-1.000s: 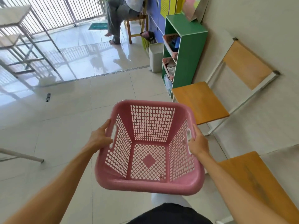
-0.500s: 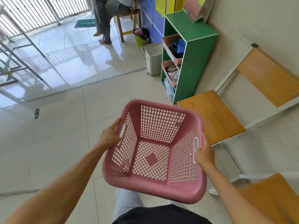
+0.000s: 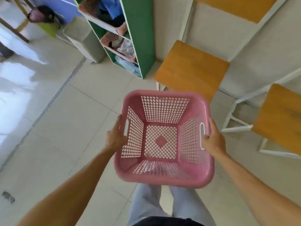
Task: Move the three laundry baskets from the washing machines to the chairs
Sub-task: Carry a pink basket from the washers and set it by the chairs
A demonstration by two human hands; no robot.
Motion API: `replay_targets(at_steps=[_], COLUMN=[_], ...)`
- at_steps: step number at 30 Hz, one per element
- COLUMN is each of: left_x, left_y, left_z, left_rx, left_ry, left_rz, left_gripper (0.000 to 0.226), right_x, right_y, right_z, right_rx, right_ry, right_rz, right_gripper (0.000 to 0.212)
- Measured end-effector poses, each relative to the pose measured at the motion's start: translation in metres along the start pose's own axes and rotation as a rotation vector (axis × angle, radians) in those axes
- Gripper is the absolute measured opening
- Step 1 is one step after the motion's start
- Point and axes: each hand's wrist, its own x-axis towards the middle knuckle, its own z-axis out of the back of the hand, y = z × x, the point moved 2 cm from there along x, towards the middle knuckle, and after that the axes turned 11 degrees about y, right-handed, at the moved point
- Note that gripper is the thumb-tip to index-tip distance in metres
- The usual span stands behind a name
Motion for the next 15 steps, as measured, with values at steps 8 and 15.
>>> replay_targets(at_steps=[8,15], left_x=[0.122,0.218], left_y=[0.025,0.045], left_z=[-0.045,-0.077], left_rx=[0.162,0.149], left_ry=[0.044,-0.009], left_rz=[0.013,0.031], left_gripper=[0.104,0.101], right_x=[0.069,0.123], right_y=[-0.049,-0.087], right_z=[-0.083,-0.151], right_rx=[0.048,0.187], right_ry=[-0.096,-0.145], right_rz=[-0.155,-0.271], right_gripper=[0.079,0.049])
